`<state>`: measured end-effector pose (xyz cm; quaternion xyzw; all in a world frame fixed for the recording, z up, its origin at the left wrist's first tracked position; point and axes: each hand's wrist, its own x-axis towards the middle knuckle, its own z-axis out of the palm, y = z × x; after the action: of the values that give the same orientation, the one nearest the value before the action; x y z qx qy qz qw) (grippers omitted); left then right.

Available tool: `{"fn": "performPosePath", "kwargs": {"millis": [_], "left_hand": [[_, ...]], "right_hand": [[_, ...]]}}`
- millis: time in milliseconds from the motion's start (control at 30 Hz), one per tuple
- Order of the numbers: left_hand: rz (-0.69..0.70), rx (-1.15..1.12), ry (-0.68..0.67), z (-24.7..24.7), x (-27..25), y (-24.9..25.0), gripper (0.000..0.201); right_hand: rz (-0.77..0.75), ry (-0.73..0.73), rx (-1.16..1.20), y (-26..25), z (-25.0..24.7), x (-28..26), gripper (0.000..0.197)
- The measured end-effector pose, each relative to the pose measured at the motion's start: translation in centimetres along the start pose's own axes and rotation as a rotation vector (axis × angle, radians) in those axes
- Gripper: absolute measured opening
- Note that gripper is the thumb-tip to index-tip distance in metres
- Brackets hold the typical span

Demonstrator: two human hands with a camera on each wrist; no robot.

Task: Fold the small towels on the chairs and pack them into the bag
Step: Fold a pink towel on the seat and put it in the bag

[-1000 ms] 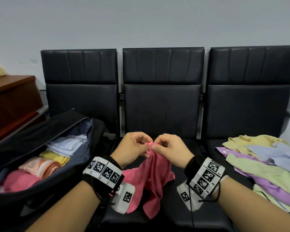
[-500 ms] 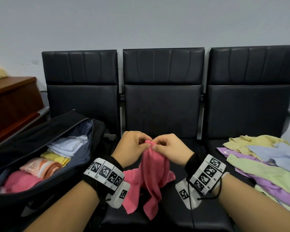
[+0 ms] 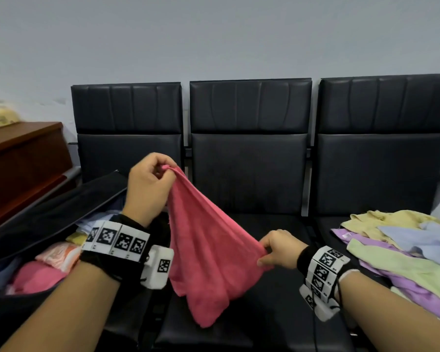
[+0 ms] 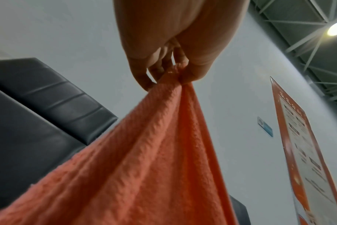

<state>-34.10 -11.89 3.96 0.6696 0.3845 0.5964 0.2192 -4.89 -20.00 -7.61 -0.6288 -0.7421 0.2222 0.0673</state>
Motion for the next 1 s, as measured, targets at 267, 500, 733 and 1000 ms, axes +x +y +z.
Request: {"fn": "performPosePath", "kwargs": {"millis": [267, 500, 733, 1000], "left_hand": [[-0.038, 0.156, 0.119, -3.4, 2.3, -1.5, 0.02], [-0.073, 0.262, 0.104, -3.9, 2.7, -2.8, 0.018], [-0.078, 0.258, 0.114, -3.6, 2.4, -2.8, 0.022], [-0.084, 0.299, 0.066, -3.2, 2.9, -4.6, 0.024]], "right_hand": [[-0.124, 0.424, -0.268, 1.9, -5.2, -0.5, 0.022], [-0.15, 0.792, 0.163, 1.2, -9.9, -1.9, 0.006], [-0.114, 1.031, 0.312, -0.1, -11.5, -3.3, 0.01], [-0.029, 0.729, 0.115, 1.1, -12.0, -3.2, 0.03]]}}
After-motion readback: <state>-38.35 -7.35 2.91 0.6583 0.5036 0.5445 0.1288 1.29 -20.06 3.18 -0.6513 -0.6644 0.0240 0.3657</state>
